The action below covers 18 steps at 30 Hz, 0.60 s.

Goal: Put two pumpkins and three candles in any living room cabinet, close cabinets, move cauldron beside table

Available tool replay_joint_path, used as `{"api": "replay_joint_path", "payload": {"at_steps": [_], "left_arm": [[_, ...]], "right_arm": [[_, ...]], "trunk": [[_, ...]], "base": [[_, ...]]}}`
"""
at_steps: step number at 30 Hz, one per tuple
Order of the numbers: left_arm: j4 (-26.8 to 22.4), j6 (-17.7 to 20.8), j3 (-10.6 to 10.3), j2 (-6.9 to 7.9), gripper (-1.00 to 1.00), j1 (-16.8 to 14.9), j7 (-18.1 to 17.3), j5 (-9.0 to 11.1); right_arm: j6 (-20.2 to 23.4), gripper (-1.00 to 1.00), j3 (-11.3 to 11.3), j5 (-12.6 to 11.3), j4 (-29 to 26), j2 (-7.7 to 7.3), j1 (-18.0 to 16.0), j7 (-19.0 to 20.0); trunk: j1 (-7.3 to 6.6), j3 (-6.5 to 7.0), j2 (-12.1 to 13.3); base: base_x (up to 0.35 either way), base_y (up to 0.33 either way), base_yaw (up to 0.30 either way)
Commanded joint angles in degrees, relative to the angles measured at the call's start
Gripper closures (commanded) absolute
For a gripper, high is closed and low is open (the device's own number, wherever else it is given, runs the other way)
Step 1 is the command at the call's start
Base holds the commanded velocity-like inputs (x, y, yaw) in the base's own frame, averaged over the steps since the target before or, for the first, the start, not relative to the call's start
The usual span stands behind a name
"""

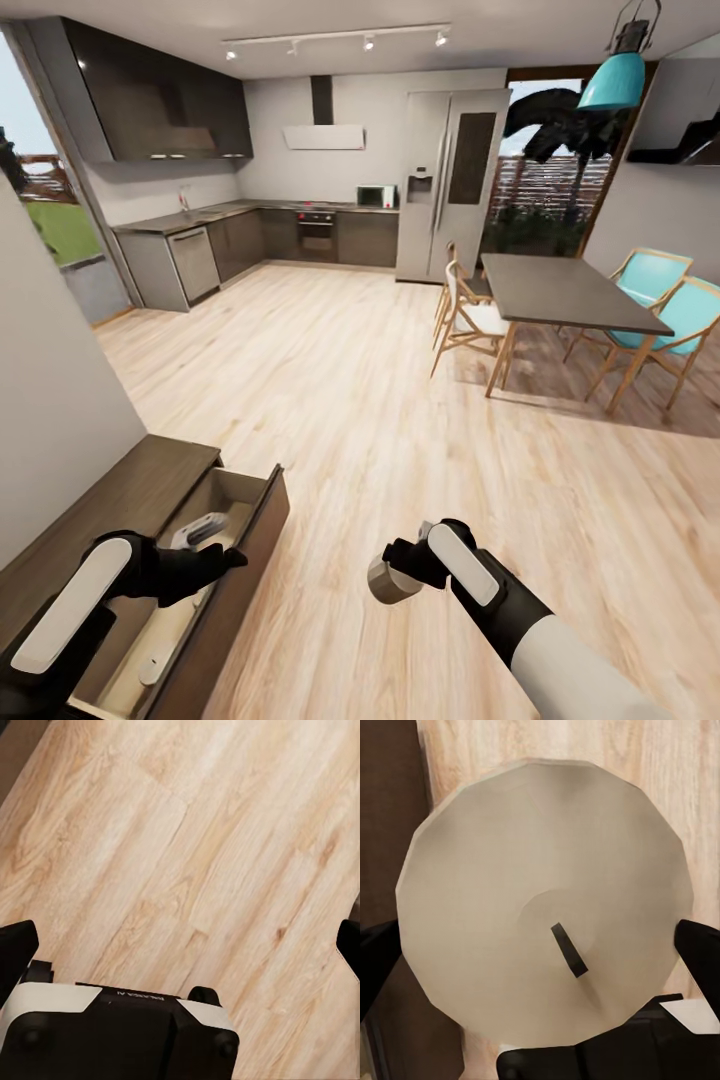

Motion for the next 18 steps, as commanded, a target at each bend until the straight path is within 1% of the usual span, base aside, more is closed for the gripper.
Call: {"api": "replay_joint_path", "payload": {"at_steps": [1, 11, 18], "left_arm": [[-0.05, 0.03, -0.09, 0.04, -1.00, -0.07, 0.60, 0.52], [-0.05, 0.03, -0.09, -0.04, -1.00, -0.07, 0.74, 0.55], [-0.05, 0.01, -0.10, -0.04, -1.00, -0.07, 0.77, 0.55]], "right_arm": [[-0.03, 1.00, 0.09, -0.45, -0.09, -0.03, -0.04, -0.48], [-0.03, 1.00, 0.09, -0.44, -0.09, -0.03, -0.03, -0.48], [-0.03, 1.00, 0.09, -0.43, -0.09, 0.07, -0.01, -0.48]], "trunk": [[0.05, -0.08, -0.07], [0.05, -0.08, -0.07], [0.05, -0.08, -0.07]], "base": [[0.319, -0.112, 0.242], [0.309, -0.127, 0.273], [0.283, -0.173, 0.282]]}}
